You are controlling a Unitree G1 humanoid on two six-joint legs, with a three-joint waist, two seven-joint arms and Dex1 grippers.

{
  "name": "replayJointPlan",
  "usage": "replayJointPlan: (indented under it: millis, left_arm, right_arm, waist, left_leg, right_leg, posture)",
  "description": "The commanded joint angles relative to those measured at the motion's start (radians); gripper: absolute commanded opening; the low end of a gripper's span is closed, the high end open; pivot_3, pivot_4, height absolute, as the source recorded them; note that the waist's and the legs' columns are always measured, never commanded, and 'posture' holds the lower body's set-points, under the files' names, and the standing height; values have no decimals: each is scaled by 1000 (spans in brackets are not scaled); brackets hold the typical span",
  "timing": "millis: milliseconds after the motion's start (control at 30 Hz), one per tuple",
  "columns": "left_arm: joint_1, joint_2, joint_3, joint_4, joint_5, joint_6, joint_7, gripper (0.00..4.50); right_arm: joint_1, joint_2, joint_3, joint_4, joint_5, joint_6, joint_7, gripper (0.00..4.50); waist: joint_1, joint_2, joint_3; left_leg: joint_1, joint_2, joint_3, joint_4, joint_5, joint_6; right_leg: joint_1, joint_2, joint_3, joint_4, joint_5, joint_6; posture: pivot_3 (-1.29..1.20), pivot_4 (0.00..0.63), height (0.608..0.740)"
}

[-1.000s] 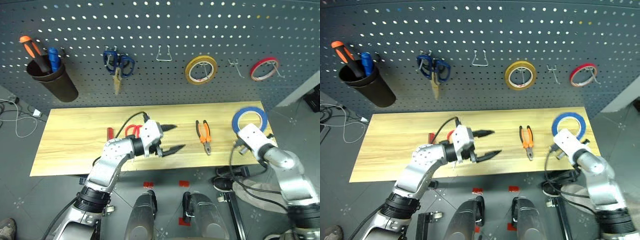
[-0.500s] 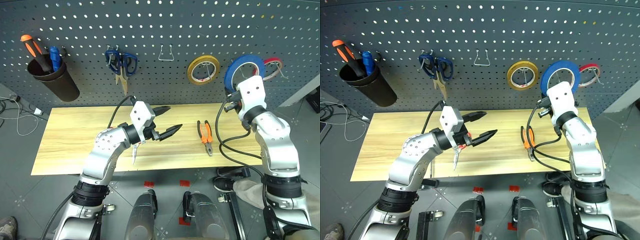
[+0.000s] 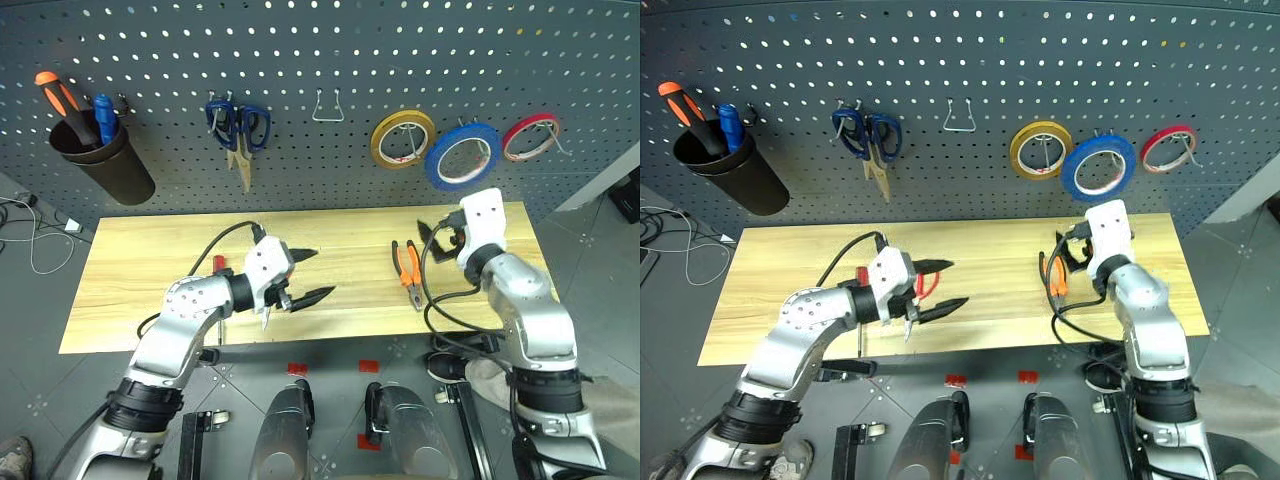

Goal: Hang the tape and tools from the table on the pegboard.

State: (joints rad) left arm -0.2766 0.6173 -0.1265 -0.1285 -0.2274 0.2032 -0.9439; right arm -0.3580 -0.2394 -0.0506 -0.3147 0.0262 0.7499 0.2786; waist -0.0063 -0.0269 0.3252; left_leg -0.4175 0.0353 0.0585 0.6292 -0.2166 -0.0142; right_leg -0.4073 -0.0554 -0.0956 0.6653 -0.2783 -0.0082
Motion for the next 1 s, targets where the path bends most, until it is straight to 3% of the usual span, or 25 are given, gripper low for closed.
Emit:
replayJointPlan:
  millis: [33, 100, 233, 600, 900, 1000]
  left_arm:
    - [50, 99, 12, 38, 38, -68, -78, 3813]
    - [66, 147, 16, 71, 54, -97, -106, 3813]
    - [63, 175, 22, 100, 56, -127, -131, 3813]
    - [53, 170, 23, 78, 56, -109, -130, 3813]
    - [47, 157, 18, 78, 55, -102, -122, 3813]
    - [53, 138, 31, 84, 38, -102, -108, 3813]
  right_arm:
    - [8, 69, 24, -65, -17, 167, -100, 4468]
    - [-36, 129, 28, -3, -50, 310, -181, 4468]
    - [-96, 205, 18, 129, -44, 390, -232, 4468]
    - [-271, 209, 15, 586, -53, 225, -285, 4468]
    - [-348, 183, 9, 748, -35, 195, -267, 4468]
    - [-362, 140, 59, 776, -56, 155, -214, 3840]
  waist:
    - [-2, 0, 0]
    - [-4, 0, 0]
    - [-2, 0, 0]
    - [2, 0, 0]
    - [-1, 0, 0]
    - [-1, 0, 0]
  left_leg:
    - [1, 1, 0, 0, 0, 0]
    - [1, 2, 1, 0, 0, 0]
    - [0, 3, 2, 0, 0, 0]
    - [-4, 2, 2, -1, 0, 0]
    - [-4, 2, 3, -1, 0, 0]
    - [-4, 2, 3, -1, 0, 0]
  right_leg:
    - [0, 0, 0, 0, 0, 0]
    - [-1, 1, 0, 1, 0, 0]
    - [-3, 1, 0, 1, 0, 0]
    - [-6, 1, 0, 0, 1, -1]
    - [-6, 1, 1, 2, 1, -1]
    - [-6, 1, 1, 2, 1, -2]
  posture:
    - [-41, 329, 740]
    - [-40, 331, 740]
    - [-38, 332, 740]
    - [0, 327, 740]
    - [-9, 320, 740]
    - [-9, 315, 740]
